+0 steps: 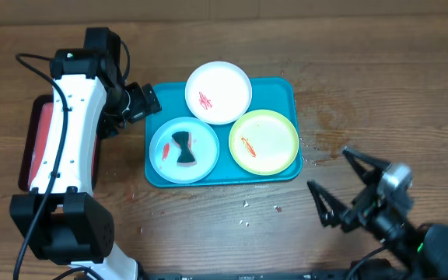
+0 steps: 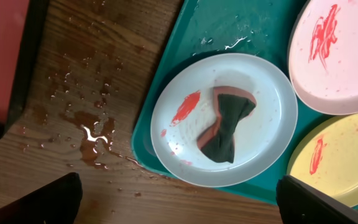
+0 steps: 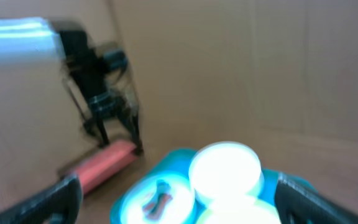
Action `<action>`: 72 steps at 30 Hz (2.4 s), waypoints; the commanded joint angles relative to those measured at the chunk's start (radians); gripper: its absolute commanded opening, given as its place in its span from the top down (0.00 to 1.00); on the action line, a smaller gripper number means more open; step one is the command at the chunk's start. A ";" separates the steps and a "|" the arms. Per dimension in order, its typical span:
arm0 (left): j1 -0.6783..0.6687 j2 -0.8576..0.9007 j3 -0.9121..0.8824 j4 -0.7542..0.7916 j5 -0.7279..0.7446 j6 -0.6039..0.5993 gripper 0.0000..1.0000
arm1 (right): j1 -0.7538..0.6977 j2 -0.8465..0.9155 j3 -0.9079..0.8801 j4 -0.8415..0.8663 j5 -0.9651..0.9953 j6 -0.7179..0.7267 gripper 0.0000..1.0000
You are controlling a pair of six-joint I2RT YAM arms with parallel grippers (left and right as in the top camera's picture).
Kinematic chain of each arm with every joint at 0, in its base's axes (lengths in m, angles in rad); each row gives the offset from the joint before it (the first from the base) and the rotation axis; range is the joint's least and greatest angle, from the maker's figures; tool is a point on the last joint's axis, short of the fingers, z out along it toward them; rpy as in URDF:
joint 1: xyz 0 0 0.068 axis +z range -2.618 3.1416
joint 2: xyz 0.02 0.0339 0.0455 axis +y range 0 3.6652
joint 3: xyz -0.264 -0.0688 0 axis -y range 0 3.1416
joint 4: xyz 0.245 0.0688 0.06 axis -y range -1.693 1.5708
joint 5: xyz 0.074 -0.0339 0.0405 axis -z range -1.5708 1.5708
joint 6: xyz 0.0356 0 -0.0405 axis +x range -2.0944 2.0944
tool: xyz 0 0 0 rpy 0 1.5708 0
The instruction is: Clean dirty plates on tray and stack at the side
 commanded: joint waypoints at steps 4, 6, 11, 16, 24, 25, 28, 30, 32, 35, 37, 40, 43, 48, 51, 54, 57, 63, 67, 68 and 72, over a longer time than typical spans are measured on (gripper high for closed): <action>-0.007 0.008 -0.005 0.011 0.046 -0.007 0.00 | -0.005 0.484 0.449 -0.251 -0.158 -0.034 0.00; -0.007 0.008 -0.005 0.006 0.046 -0.004 0.00 | -0.004 0.602 0.510 -0.217 -0.329 0.089 0.00; -0.007 0.008 -0.006 0.000 0.045 0.005 0.00 | 0.078 0.879 0.553 -0.004 -0.416 0.255 0.00; -0.007 0.008 -0.013 -0.002 0.045 0.031 0.00 | 0.267 1.051 0.679 -0.291 0.048 0.206 0.02; -0.007 0.008 -0.016 0.005 0.045 0.031 0.00 | 0.457 1.409 1.085 -0.717 0.428 0.203 0.00; -0.007 0.008 -0.016 0.004 0.045 0.031 0.00 | 0.468 1.427 1.093 -0.687 0.416 0.203 0.05; -0.007 0.008 -0.017 0.000 0.045 0.031 0.00 | 0.491 1.464 1.090 -0.610 0.409 0.210 0.24; -0.007 0.008 -0.017 0.000 0.045 0.031 0.00 | 0.494 1.493 1.087 -0.589 0.409 0.220 0.53; -0.007 0.008 -0.017 0.001 0.045 0.031 0.00 | 0.496 1.520 1.072 -0.561 0.409 0.238 0.53; -0.007 0.008 -0.017 0.001 0.045 0.031 0.00 | 0.506 1.581 1.055 -0.534 0.409 0.238 0.53; -0.007 0.008 -0.017 0.003 0.045 0.031 0.00 | 0.529 1.648 1.055 -0.493 0.410 0.237 0.52; -0.007 0.008 -0.017 0.003 0.045 0.031 0.00 | 0.545 1.714 1.055 -0.443 0.413 0.237 0.52; -0.007 0.008 -0.017 0.003 0.045 0.031 0.00 | 0.548 1.762 1.055 -0.411 0.442 0.237 0.52; -0.007 0.008 -0.017 0.005 0.045 0.031 0.01 | 0.557 1.829 1.055 -0.412 0.454 0.226 0.55; -0.007 0.008 -0.017 0.009 0.045 0.031 0.01 | 0.572 1.846 1.055 -0.409 0.455 0.209 0.58; -0.007 0.008 -0.017 0.010 0.045 0.031 0.01 | 0.590 1.870 1.055 -0.407 0.460 0.210 0.58; -0.007 0.008 -0.017 0.009 0.045 0.032 0.01 | 0.602 1.888 1.055 -0.411 0.497 0.215 0.57; -0.017 0.008 -0.018 0.008 0.046 0.071 0.00 | 0.605 1.904 1.055 -0.413 0.502 0.215 0.60; -0.041 0.008 -0.044 0.027 0.047 0.078 0.00 | 0.605 1.934 1.055 -0.414 0.499 0.215 0.64; -0.048 0.008 -0.058 0.039 0.046 0.084 0.01 | 0.605 1.939 1.055 -0.416 0.499 0.215 0.64; -0.081 0.008 -0.135 0.092 0.059 0.083 0.22 | 0.605 1.941 1.055 -0.419 0.499 0.216 0.70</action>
